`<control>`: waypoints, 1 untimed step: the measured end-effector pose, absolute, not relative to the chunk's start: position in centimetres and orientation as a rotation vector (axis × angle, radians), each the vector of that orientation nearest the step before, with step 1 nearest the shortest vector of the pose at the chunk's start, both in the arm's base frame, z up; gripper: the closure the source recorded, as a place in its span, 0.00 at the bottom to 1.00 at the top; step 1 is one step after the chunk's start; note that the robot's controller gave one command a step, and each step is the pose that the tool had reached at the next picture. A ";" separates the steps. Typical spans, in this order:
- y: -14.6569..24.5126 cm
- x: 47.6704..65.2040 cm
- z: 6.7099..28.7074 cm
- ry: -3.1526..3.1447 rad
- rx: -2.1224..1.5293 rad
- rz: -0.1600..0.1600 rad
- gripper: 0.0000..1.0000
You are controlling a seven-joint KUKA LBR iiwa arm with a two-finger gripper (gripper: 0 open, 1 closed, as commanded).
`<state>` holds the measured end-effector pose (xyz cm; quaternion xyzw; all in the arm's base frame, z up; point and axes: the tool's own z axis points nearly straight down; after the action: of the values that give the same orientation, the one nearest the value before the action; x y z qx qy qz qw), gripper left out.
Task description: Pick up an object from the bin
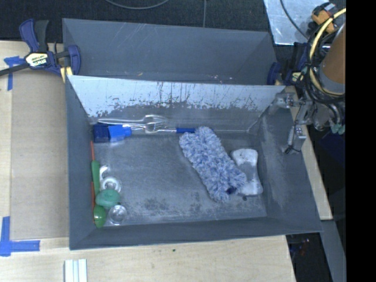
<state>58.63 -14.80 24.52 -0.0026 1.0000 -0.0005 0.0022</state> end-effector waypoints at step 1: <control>-14.8 58.6 24.5 3.137 -0.008 -0.001 0.00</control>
Offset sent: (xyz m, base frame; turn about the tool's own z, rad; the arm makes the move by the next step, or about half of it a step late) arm -0.0162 0.0245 -0.0112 -0.0174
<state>58.63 -14.80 24.52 -0.0026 1.0000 -0.0005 0.0022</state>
